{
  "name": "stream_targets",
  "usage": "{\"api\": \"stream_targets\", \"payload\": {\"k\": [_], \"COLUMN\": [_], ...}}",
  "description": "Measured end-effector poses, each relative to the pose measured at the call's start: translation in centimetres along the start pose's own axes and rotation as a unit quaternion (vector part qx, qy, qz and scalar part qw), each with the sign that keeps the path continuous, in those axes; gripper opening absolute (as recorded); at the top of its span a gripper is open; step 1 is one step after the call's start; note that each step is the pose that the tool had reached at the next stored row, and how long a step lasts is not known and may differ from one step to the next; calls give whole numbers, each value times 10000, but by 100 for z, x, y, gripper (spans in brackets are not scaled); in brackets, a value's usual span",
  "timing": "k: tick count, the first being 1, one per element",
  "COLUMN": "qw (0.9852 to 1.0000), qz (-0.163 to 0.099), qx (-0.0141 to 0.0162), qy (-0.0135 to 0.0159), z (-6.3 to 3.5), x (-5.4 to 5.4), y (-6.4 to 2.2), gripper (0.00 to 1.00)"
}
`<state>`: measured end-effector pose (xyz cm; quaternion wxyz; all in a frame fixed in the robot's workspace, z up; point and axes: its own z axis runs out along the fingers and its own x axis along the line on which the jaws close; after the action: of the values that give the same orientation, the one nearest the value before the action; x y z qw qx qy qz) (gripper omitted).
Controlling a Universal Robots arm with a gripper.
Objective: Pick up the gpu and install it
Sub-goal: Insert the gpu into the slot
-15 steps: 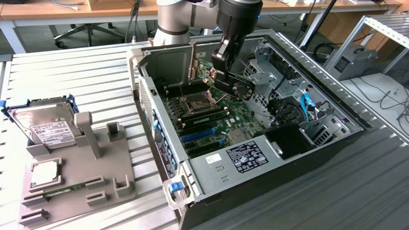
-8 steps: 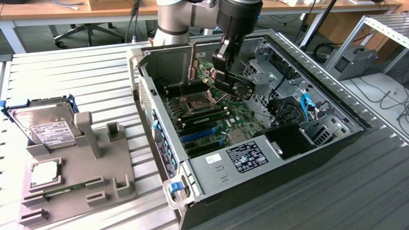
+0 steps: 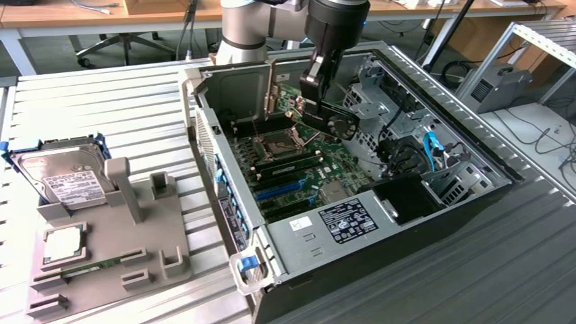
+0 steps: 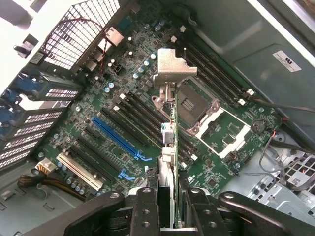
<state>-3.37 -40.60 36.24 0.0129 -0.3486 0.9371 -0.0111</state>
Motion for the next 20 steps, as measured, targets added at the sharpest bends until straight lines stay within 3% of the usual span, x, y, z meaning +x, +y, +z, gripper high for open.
{"api": "stream_targets", "payload": {"k": [20], "qw": [9997], "qz": [-249], "qx": [-4], "qy": [-7], "z": [0], "x": [0], "y": [0], "gripper": [26]}}
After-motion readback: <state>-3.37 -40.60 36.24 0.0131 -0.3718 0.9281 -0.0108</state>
